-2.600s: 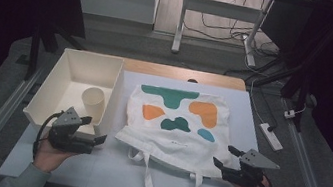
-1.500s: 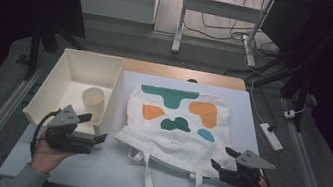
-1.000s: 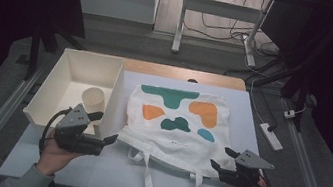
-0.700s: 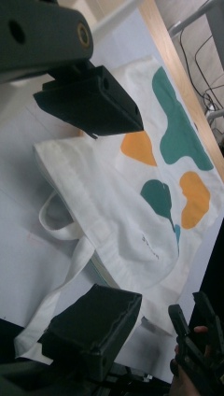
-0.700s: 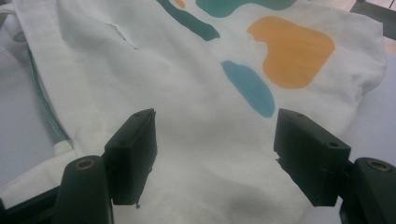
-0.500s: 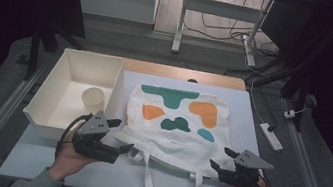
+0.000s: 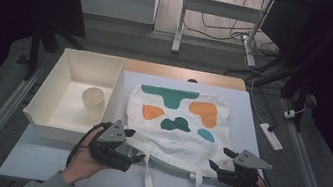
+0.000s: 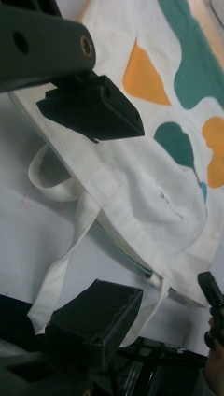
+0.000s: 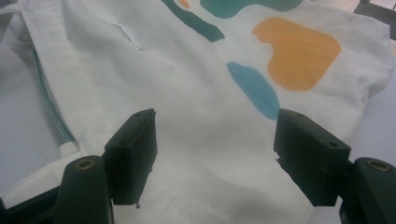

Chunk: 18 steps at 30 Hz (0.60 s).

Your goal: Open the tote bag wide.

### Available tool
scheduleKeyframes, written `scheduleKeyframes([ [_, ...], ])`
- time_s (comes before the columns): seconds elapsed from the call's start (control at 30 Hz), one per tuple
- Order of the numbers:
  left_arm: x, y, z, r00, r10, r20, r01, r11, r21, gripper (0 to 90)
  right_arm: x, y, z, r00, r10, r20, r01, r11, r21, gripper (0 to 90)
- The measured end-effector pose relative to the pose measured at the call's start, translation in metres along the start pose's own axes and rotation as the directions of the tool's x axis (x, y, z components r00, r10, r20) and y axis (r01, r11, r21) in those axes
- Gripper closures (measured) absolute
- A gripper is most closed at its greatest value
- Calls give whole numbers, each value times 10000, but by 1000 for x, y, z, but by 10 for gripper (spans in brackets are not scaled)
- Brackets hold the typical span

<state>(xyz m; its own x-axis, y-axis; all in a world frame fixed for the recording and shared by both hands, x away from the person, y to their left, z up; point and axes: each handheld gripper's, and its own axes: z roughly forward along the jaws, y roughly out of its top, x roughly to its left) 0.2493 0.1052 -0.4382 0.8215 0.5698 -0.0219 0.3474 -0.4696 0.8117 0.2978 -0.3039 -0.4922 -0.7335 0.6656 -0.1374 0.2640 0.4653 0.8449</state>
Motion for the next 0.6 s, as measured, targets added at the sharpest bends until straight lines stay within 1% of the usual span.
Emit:
scheduleKeyframes([
  [0.03,0,0,0,10000,0,0,0,10000,0,203,0,0,0,10000,0,0,0,10000,0,303],
  [0.07,-1,0,6,10000,-1,92,0,9999,127,203,0,0,-1,10000,22,-11,-22,10000,-57,303],
  [0.1,-1,0,6,10000,-1,92,0,9999,127,204,0,1,-1,10000,38,-26,-38,10000,-78,303],
  [0.23,-2,0,21,9997,-12,250,2,9992,396,207,1,0,-1,10000,37,-54,-38,9999,-99,304],
  [0.33,-3,-3,26,9995,-28,318,12,9987,507,210,1,0,-1,10000,23,-87,-24,9999,-134,305],
  [0.43,-3,-7,34,9993,-67,374,41,9976,690,212,3,1,0,9998,-49,-210,44,9997,-253,310],
  [0.6,-4,-10,41,9991,-35,432,-3,9961,883,217,11,6,1,9986,-236,-481,222,9993,-307,315],
])
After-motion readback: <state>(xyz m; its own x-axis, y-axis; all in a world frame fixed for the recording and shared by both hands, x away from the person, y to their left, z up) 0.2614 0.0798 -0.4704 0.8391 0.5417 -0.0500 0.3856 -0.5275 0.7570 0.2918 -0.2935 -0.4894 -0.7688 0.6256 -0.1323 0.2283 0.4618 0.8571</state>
